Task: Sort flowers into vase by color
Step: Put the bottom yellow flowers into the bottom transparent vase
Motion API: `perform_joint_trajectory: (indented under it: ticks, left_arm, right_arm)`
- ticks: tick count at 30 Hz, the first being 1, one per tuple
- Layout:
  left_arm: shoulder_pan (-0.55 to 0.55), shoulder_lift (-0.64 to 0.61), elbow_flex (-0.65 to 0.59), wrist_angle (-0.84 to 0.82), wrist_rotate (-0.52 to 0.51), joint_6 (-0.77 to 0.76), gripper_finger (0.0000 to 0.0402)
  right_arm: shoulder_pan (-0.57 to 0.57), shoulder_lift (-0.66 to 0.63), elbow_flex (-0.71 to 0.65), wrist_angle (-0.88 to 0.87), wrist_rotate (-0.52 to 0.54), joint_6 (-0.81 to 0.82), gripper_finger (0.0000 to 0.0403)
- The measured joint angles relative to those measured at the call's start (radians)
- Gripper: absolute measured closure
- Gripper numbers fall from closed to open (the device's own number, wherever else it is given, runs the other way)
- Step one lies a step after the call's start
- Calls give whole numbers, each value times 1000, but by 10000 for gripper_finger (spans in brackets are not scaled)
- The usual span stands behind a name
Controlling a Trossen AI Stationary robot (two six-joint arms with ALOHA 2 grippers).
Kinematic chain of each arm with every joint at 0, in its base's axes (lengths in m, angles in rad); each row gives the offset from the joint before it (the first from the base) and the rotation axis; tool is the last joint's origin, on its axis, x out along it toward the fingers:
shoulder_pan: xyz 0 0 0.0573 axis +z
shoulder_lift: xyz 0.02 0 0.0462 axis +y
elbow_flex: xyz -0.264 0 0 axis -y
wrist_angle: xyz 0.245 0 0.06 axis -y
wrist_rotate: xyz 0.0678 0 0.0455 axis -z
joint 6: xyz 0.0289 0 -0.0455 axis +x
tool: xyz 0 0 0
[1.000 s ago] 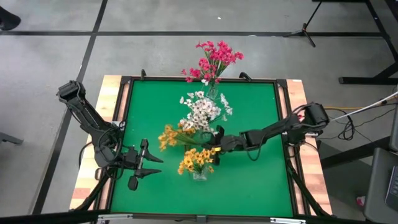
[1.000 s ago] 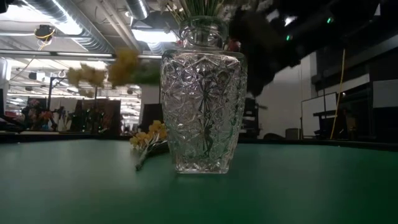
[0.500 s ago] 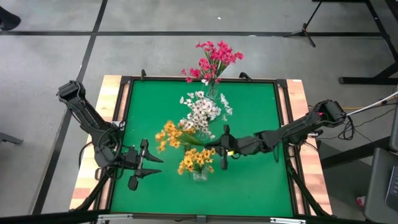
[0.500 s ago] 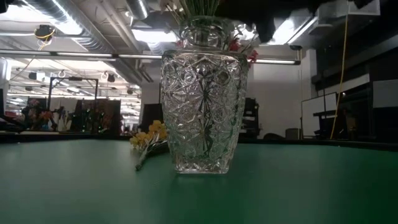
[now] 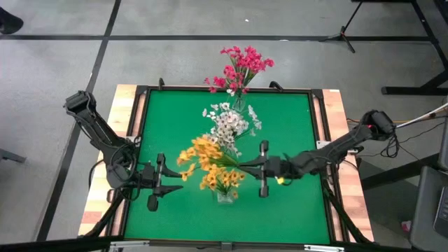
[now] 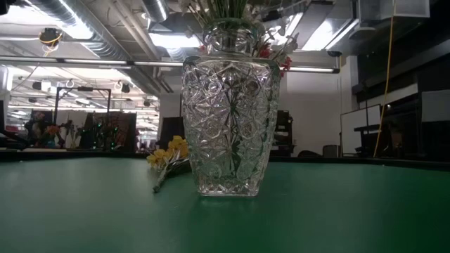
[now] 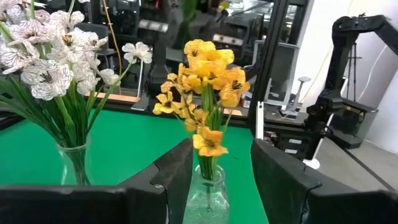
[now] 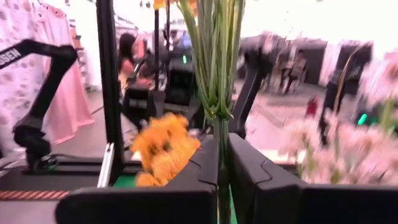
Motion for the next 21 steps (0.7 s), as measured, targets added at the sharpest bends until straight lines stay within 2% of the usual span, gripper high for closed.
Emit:
perform_joint_trajectory:
  ticks: [7,10,14,21]
  left_arm:
    - [0,0,0,0,0,0,243]
    - [0,0,0,0,0,-1,243]
    - [0,0,0,0,0,-2,243]
    - [0,0,0,20,-1,-11,243]
  right_arm:
    - [208,-20,0,137,288,-281,389]
    - [273,-11,0,172,255,-316,389]
    - [313,77,0,297,186,-324,389]
    - [268,323,0,616,109,-340,389]
